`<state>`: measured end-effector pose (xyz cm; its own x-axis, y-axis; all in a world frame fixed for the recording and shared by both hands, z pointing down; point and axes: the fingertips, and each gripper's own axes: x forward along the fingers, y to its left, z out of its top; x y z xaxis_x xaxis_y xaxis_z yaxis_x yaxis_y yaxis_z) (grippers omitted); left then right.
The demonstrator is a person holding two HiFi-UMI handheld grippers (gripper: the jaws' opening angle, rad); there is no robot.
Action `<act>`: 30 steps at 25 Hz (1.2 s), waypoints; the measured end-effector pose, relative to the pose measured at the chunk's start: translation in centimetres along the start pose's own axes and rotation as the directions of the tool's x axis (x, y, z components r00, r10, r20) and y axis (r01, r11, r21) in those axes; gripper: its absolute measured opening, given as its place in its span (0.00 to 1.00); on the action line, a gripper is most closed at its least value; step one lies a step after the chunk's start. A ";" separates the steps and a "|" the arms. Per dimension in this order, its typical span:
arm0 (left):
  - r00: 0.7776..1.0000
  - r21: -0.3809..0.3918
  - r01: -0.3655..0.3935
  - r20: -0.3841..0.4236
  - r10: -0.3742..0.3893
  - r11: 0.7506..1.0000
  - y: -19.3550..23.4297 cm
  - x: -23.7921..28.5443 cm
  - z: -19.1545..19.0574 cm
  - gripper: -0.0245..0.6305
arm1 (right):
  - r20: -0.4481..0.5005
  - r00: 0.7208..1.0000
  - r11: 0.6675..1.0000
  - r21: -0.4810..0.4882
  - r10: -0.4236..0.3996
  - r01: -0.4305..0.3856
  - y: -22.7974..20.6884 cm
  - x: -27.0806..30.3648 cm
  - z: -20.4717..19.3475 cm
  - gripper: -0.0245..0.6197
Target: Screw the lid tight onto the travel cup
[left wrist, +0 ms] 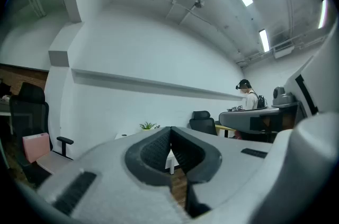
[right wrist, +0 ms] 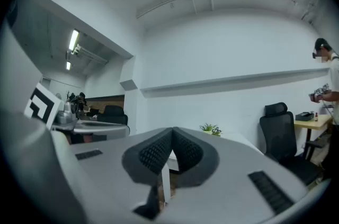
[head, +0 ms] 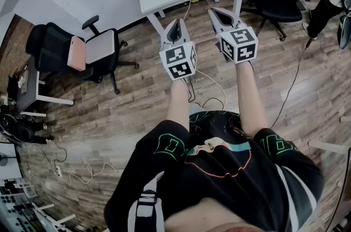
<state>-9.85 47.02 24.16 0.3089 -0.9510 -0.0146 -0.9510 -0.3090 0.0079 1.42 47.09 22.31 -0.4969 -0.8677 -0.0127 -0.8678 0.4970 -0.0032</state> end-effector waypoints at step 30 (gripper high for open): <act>0.991 -0.016 -0.081 -0.106 0.079 0.997 4.5 5.4 -6.8 0.05 | -0.158 0.987 0.998 0.055 -0.027 0.036 -3.5 7.3 -7.1 0.05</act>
<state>-12.43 40.44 30.96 0.2320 -0.9684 0.0921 -0.9727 -0.2306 0.0248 0.74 38.98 29.36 -0.4685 -0.8715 0.1452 -0.8833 0.4650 -0.0590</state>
